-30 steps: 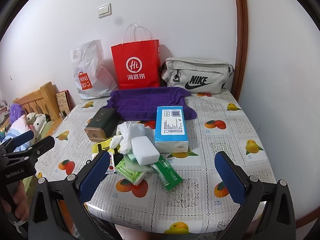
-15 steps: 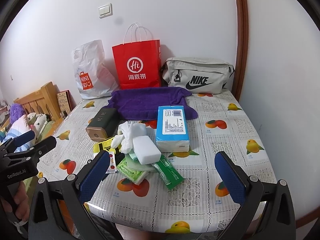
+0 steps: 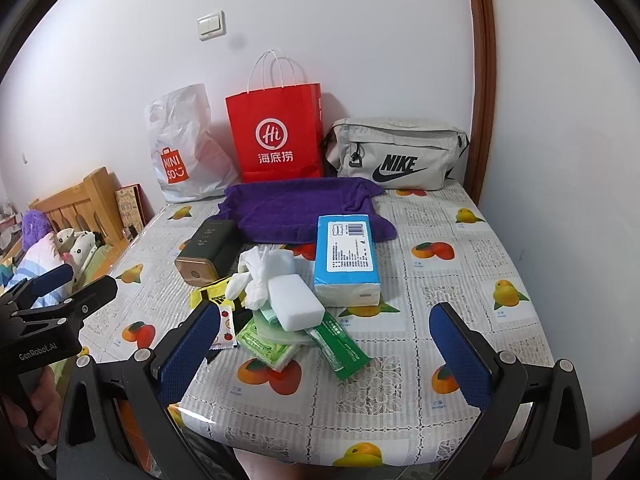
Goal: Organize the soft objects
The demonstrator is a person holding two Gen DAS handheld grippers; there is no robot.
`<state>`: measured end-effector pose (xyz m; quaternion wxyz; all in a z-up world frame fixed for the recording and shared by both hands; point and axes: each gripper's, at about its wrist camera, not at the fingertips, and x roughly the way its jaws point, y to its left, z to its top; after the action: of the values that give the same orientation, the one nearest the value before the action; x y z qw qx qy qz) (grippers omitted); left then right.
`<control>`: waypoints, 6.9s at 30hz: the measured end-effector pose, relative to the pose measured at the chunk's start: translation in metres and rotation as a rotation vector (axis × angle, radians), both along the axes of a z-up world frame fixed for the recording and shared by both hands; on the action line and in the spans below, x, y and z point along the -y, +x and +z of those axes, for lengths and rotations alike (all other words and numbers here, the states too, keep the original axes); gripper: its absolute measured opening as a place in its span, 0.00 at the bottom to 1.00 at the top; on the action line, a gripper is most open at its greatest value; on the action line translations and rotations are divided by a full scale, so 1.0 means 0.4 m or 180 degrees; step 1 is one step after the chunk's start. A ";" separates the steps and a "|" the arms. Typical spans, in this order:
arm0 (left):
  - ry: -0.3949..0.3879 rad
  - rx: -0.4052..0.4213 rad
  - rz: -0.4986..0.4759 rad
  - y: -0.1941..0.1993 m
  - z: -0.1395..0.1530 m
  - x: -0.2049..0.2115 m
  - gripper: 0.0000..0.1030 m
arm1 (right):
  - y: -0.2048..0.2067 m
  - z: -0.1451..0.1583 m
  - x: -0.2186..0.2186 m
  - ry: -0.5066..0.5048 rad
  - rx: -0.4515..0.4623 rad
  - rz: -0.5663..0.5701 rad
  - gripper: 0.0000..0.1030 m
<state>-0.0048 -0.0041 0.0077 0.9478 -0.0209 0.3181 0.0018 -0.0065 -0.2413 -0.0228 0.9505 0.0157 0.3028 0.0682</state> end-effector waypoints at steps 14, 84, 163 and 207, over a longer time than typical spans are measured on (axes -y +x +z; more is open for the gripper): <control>0.0005 0.0008 -0.0003 -0.005 0.003 0.004 1.00 | -0.001 0.000 -0.007 0.0000 0.0015 0.0031 1.00; -0.0350 -0.0998 -0.0062 0.234 -0.334 -0.099 1.00 | 0.332 -0.420 0.020 -0.0070 -0.0958 0.1099 0.42; -0.0625 -0.0742 -0.0355 0.213 -0.355 -0.104 0.05 | 0.230 -0.408 0.076 -0.0037 -0.0873 0.0243 0.32; -0.0374 -0.0658 -0.0217 0.657 -0.175 -0.124 0.05 | 0.759 -0.114 -0.029 0.0028 -0.0338 0.0618 0.31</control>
<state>0.2581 0.0456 -0.0625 0.9066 -0.0653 0.4142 -0.0469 0.2970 -0.2298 -0.0682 0.9219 -0.0059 0.3525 0.1604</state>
